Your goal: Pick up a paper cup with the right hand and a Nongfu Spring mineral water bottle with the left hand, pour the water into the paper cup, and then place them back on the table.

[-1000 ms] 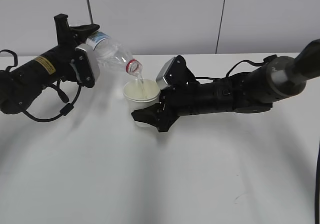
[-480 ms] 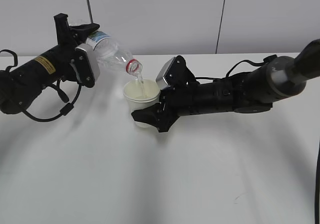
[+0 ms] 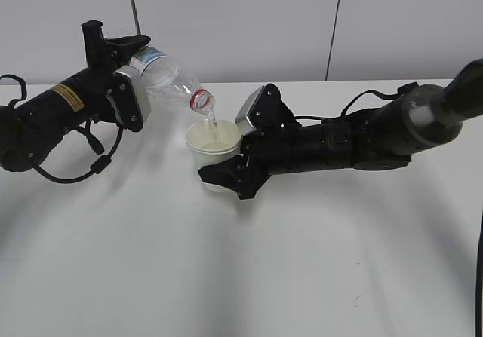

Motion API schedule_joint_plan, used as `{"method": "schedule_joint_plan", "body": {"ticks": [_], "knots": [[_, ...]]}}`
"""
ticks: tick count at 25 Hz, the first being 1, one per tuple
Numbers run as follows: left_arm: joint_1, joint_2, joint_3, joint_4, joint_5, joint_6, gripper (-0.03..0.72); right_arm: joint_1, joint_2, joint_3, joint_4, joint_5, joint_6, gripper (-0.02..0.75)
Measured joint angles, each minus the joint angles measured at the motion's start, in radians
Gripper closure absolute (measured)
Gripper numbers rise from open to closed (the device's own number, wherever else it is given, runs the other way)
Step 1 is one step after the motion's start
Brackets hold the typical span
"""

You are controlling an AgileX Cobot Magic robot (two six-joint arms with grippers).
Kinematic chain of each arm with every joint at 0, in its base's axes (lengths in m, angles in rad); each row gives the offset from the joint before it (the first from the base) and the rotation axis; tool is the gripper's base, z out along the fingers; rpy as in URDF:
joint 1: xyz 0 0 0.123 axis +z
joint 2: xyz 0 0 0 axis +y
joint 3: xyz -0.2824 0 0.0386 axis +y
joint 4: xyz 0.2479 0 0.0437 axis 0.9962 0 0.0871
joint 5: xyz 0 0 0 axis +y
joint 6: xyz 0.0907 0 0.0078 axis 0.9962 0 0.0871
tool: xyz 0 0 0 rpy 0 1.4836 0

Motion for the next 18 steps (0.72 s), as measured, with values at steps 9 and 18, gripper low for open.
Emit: {"method": "schedule_joint_plan", "body": {"ticks": [9,18], "knots": [[0.000,0.000,0.000,0.000,0.000,0.000,0.314,0.000,0.000,0.000,0.000,0.000,0.000,0.216],[0.000,0.000,0.000,-0.002,0.000,0.000,0.314,0.000,0.000,0.000,0.000,0.000,0.000,0.216]]}}
